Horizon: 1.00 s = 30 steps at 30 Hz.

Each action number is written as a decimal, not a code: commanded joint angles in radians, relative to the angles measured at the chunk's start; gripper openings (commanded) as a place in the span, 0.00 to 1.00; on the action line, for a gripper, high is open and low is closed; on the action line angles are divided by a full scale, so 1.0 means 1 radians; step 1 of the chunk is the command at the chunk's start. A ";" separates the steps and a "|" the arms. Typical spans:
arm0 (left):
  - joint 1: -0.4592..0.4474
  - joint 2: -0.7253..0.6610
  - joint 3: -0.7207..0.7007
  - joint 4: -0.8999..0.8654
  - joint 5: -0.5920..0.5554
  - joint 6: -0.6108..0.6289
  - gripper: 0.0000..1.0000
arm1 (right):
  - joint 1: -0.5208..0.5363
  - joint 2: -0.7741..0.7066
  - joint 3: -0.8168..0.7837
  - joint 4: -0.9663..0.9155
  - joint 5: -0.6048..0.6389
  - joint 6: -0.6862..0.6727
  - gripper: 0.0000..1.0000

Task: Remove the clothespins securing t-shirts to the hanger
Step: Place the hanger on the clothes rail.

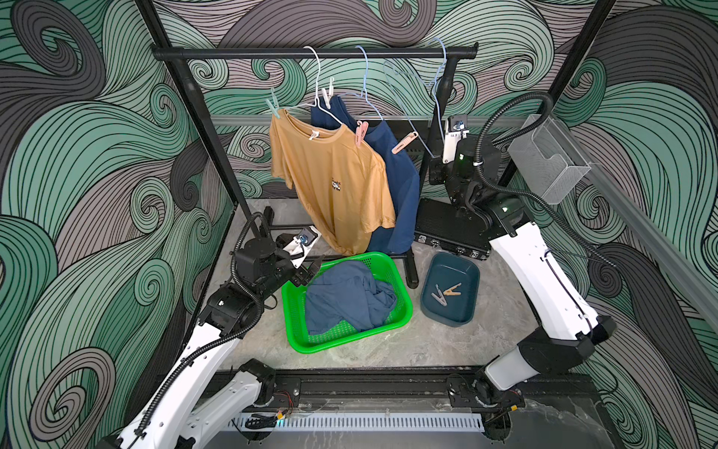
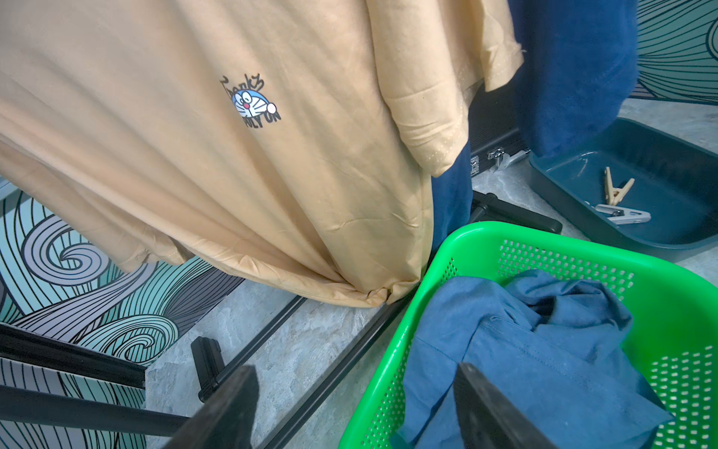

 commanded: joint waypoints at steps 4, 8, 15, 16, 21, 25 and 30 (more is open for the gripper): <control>0.006 -0.007 -0.007 0.013 0.001 -0.004 0.79 | -0.005 -0.056 -0.087 0.033 -0.022 0.030 0.00; 0.006 -0.003 -0.004 0.013 0.001 -0.002 0.79 | -0.004 -0.095 -0.130 0.031 -0.040 0.016 0.20; 0.005 0.004 0.008 0.011 0.004 -0.008 0.79 | 0.001 -0.194 -0.204 0.024 -0.076 -0.014 0.67; 0.006 0.004 0.009 0.011 0.004 -0.008 0.79 | 0.002 -0.209 -0.217 0.025 -0.080 -0.016 0.73; 0.005 0.008 0.022 -0.003 0.007 -0.010 0.79 | 0.003 -0.273 -0.264 0.000 -0.103 -0.019 0.93; 0.003 0.011 0.032 -0.013 0.020 -0.034 0.79 | 0.010 -0.323 -0.279 -0.039 -0.128 -0.020 0.96; 0.004 0.016 0.029 -0.010 0.050 -0.069 0.79 | 0.031 -0.372 -0.266 -0.103 -0.151 -0.035 0.99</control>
